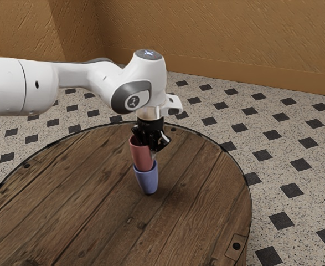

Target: Place the left cup onto the right cup

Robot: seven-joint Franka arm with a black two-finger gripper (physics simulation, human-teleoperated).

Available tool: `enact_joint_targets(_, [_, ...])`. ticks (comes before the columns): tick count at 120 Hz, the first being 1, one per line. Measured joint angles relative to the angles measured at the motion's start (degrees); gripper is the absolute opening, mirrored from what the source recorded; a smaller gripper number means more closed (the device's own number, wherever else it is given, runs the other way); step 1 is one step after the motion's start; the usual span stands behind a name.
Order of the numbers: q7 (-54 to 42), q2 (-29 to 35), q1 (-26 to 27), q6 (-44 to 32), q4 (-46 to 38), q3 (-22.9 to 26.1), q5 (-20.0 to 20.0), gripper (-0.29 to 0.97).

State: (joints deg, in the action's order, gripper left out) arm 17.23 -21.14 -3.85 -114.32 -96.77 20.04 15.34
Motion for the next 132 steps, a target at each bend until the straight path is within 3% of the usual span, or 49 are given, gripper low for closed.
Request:
enact_joint_targets(57, [1.6, 1.5, 0.4, 3.3, 0.5, 0.6, -1.0, 0.40])
enact_joint_targets(132, [3.4, 10.5, 3.4, 7.8, -0.2, 1.4, -1.1, 0.57])
